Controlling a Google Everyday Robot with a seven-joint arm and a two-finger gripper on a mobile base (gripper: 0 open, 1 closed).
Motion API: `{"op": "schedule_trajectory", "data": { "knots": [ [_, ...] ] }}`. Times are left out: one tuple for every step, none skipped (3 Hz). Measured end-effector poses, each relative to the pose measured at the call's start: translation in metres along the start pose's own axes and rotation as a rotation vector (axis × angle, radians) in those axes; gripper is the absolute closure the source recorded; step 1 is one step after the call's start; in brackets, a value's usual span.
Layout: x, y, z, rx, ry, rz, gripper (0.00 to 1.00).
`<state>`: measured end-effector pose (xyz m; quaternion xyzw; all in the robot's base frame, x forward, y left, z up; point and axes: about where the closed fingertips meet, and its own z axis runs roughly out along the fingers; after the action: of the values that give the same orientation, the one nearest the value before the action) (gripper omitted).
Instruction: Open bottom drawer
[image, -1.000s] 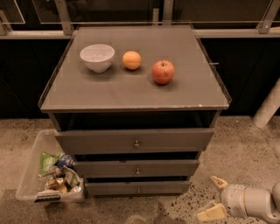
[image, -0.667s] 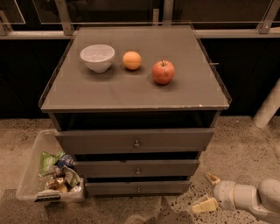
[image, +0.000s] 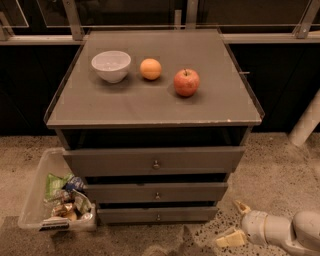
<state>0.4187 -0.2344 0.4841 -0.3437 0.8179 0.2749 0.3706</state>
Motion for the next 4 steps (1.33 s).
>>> {"op": "schedule_trajectory", "data": {
  "knots": [
    [0.023,0.001,0.024,0.049,-0.005,-0.026,0.00],
    [0.055,0.001,0.059,0.038,-0.004,-0.017,0.00],
    [0.079,-0.003,0.092,0.008,-0.007,0.011,0.00],
    [0.097,-0.005,0.115,-0.026,0.011,0.052,0.00]
  ]
}}
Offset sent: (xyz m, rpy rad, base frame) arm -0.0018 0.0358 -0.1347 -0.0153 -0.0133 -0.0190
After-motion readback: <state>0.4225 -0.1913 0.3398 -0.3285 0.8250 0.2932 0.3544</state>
